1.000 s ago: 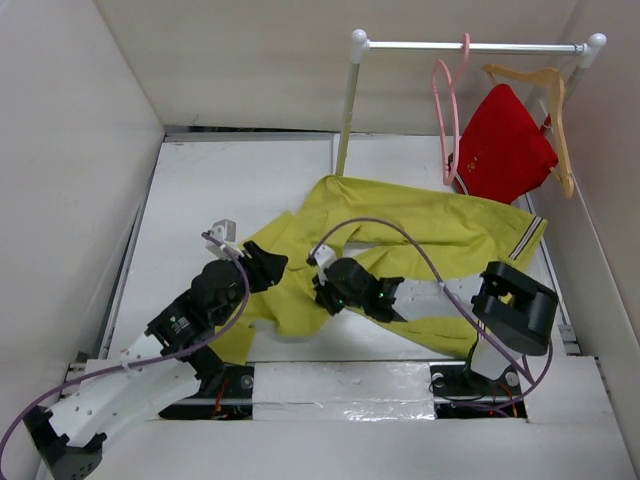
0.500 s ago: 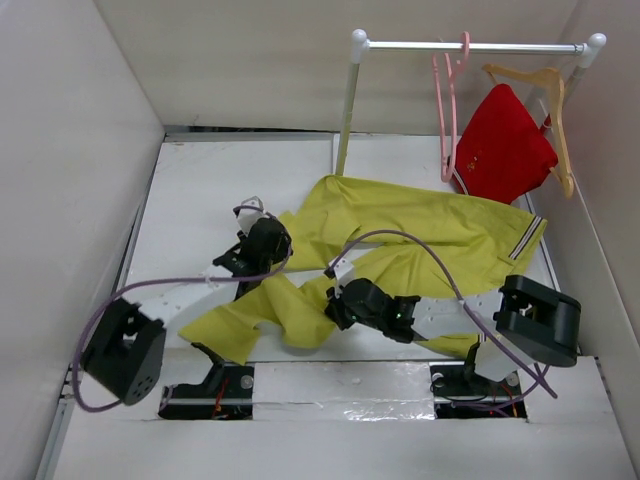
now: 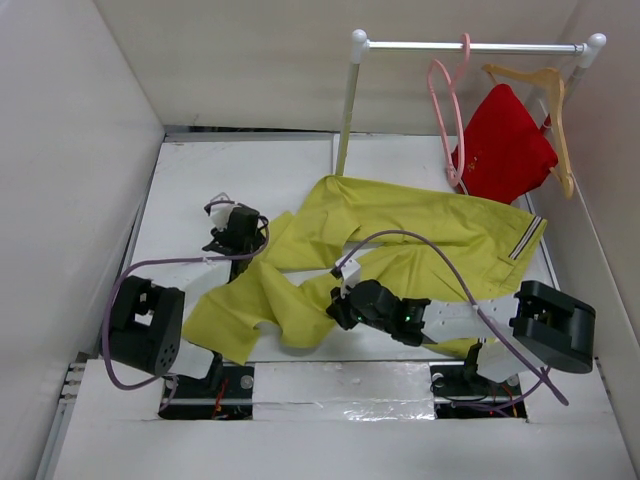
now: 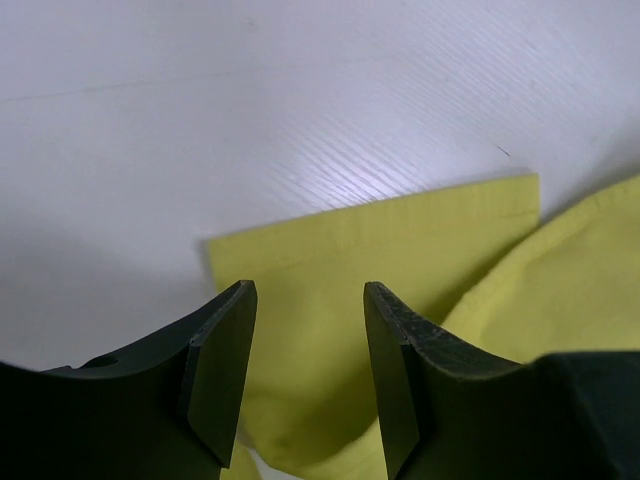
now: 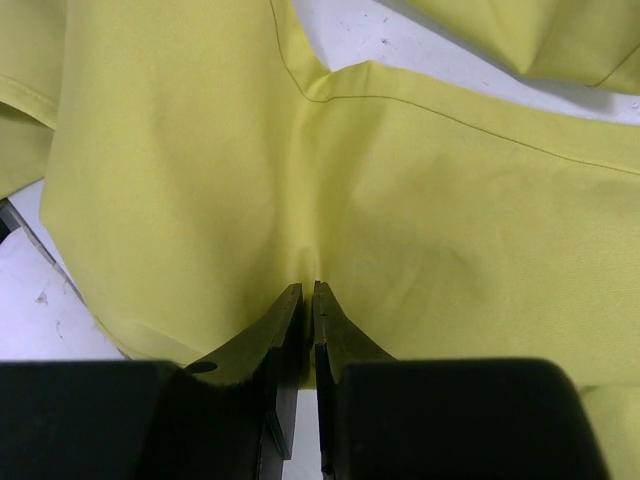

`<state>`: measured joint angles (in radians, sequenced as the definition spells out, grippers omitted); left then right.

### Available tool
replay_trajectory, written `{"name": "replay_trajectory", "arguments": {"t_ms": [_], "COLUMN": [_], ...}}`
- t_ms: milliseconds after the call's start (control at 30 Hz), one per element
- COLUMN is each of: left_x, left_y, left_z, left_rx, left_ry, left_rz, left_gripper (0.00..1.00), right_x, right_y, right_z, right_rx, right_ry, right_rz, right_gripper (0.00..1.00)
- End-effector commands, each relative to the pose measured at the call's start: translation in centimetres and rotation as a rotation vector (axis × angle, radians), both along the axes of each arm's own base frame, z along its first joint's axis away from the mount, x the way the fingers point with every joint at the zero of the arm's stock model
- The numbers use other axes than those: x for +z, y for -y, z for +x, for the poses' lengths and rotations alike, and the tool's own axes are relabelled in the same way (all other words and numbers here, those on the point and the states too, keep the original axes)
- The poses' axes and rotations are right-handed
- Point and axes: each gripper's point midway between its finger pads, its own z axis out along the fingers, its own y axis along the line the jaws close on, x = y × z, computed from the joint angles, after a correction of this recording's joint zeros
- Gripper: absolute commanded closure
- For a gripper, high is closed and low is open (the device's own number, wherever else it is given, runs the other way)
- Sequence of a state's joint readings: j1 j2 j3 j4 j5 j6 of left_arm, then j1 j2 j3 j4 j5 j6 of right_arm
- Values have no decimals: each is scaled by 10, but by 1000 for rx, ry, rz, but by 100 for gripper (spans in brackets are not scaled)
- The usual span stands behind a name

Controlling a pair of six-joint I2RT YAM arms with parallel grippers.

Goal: Place the trousers on the hanger
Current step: Flatten out the trousers at the center of the board.

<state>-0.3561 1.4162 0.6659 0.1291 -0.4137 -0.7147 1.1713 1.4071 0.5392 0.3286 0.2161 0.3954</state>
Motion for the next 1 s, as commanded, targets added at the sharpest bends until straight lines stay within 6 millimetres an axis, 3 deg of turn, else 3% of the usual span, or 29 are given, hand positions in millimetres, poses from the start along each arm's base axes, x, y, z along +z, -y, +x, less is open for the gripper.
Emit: {"name": "replay_trajectory", "arguments": {"t_ms": [0,167,300,400,633,733,767,867,967], "left_x": [11,-2,-25,-20,-23,-22,-19,-6,46], "left_y": [-26,-43,-41,-37,-25,-22,-21,-20,-16], "left_z": [-4,-21,-19,-13,-4,5,10,16,21], "left_rx": [96,128,103,84,42,31,30,51,46], "left_ry": [53,43,-47,-39,-35,-33,-28,-14,123], "left_rz": [-13,-16,-15,-20,-60,-53,-55,-70,-127], "left_gripper": [55,45,46,47,57,80,100,100,100], "right_x": [20,22,25,33,63,76,81,101,123], "right_y": [-6,-7,-11,-8,-4,-1,1,16,37], "right_z": [6,9,8,11,15,16,18,25,34], "right_rx": [-19,-19,-9,-31,-47,-57,-65,-124,-189], "right_ry": [59,73,73,84,124,142,151,196,244], "right_rz": [61,60,70,85,120,131,131,131,148], "right_gripper": [84,83,82,82,78,76,75,64,45]}}
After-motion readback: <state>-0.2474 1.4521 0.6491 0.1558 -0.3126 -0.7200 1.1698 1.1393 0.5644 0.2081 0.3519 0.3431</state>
